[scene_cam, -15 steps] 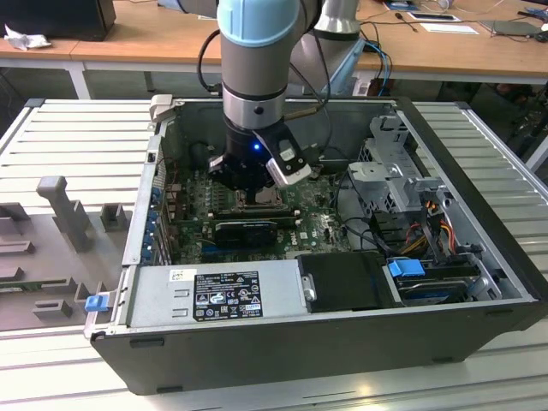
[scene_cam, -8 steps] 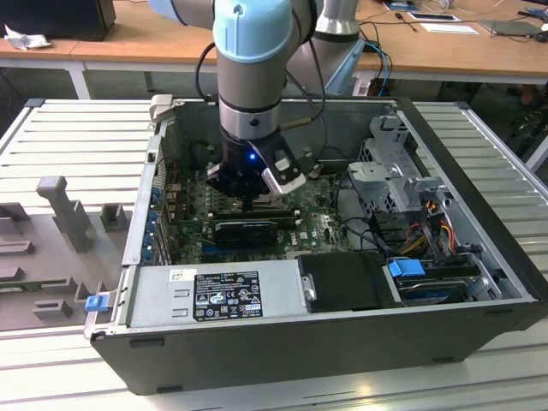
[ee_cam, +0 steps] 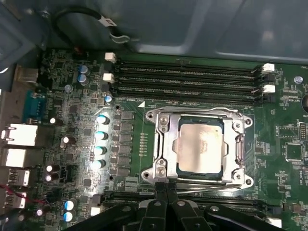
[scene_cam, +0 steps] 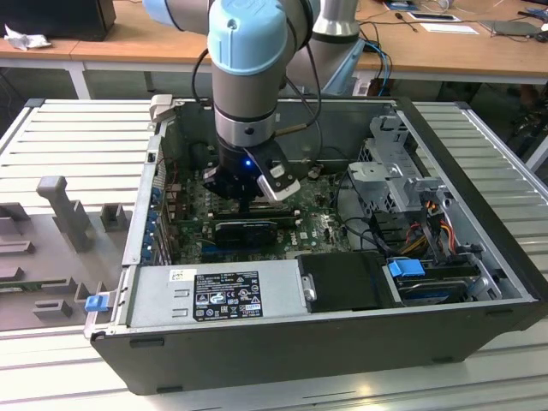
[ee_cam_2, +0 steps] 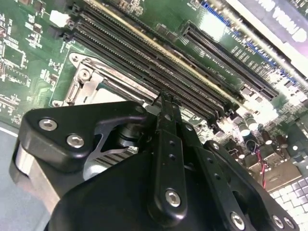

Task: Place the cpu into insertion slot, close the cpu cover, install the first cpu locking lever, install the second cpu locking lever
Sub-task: 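Install the second cpu locking lever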

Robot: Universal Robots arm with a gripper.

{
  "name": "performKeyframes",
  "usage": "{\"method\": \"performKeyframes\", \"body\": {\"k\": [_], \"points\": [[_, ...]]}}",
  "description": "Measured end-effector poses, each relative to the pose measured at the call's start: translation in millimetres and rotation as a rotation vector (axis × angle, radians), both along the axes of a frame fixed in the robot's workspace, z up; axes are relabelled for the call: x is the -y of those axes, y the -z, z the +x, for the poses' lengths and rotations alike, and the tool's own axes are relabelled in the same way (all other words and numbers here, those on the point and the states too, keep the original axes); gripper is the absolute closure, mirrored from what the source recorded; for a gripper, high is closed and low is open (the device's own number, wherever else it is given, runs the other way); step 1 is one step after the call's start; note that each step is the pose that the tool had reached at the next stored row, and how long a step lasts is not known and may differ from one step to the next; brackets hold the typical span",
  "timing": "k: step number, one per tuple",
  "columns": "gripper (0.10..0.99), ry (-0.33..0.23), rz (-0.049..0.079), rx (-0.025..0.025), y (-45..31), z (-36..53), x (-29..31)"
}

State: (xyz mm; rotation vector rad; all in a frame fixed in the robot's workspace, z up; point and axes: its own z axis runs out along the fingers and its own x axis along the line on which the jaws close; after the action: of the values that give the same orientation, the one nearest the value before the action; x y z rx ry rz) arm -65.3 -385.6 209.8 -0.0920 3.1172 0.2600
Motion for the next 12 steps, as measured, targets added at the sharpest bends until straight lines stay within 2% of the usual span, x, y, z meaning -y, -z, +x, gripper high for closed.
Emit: {"method": "performKeyframes", "body": {"k": [1,3,5,12], "points": [[0.98,0.0,0.015,0.0,0.3,-2.3,2.8],[0.98,0.0,0.024,-0.0001,0.6,-3.8,4.7],[0.98,0.0,0.048,0.0,1.3,-6.9,7.3],[0.98,0.0,0.093,-0.0001,7.1,-9.5,11.8]]}}
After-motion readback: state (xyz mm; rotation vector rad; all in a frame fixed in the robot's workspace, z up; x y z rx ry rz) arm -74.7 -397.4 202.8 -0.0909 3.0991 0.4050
